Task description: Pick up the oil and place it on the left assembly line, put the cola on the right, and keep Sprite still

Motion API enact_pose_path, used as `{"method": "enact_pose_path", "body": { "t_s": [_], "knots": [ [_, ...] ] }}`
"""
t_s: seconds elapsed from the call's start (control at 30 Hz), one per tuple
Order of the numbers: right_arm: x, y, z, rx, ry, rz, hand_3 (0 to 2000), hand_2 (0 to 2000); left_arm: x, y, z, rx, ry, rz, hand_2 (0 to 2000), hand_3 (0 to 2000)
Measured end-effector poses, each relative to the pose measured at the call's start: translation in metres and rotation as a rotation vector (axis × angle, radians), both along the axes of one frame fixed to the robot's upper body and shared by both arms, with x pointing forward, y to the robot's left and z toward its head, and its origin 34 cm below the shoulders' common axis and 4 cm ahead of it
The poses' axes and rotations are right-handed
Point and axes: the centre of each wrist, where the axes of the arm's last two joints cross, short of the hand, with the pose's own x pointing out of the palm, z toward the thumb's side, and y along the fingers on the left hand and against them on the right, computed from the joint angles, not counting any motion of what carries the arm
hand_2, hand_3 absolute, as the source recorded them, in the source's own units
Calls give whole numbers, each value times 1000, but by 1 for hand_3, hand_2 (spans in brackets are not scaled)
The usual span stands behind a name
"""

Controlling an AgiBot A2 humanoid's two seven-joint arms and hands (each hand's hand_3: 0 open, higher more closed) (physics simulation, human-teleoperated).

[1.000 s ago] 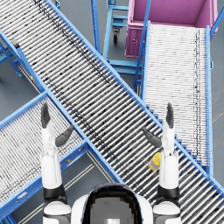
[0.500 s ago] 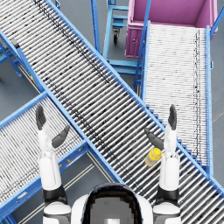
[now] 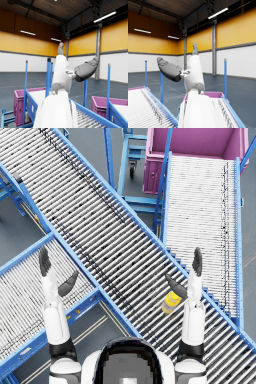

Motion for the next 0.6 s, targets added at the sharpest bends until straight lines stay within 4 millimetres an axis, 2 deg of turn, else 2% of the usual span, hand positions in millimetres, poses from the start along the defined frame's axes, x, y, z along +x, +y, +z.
{"method": "enact_pose_path", "body": {
  "t_s": [0.23,0.6],
  "knots": [
    [-4,2,-4,6,10,6,0,0,-1,-1,-2,-4,7,-4,0,0],
    [-25,13,-17,12,41,39,0,0,-5,-9,-5,-5,10,-27,0,0]
  ]
}}
